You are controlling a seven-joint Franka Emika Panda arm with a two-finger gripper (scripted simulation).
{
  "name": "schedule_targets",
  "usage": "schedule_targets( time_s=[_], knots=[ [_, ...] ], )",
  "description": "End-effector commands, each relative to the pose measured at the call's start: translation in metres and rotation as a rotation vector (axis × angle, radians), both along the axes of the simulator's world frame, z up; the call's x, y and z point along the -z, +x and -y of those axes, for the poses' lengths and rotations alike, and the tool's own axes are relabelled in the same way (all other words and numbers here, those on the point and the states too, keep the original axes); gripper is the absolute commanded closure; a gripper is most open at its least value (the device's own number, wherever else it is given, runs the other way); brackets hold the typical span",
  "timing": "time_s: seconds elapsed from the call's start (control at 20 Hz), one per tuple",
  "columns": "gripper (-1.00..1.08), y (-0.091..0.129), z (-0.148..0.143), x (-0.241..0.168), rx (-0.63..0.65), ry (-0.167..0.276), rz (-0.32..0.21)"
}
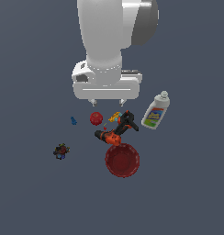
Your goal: Pick up a designated object from a clutter of objects.
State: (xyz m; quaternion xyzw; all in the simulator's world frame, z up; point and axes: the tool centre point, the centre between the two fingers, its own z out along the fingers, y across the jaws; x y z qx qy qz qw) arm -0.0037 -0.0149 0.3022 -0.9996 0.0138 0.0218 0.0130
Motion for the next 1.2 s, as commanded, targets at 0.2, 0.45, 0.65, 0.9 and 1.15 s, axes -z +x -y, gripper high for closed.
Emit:
schedule_targets(
  time_s=[0.2,0.45,0.65,0.9,1.15],
  knots=[
    [-0.92,0.0,-0.005,-0.004,-0.02,0.001,0.005],
    [-0.92,0.001,-0.018,-0.013,-0.069,0.002,0.018],
    [-0.92,0.001,-0.018,-0.013,-0.07,0.002,0.018],
    [-0.92,0.0,-0.022,-0.004,-0.064,0.0,0.019],
    [-0.92,-0.005,-0.031,0.016,-0.05,-0.006,0.021]
  ],
)
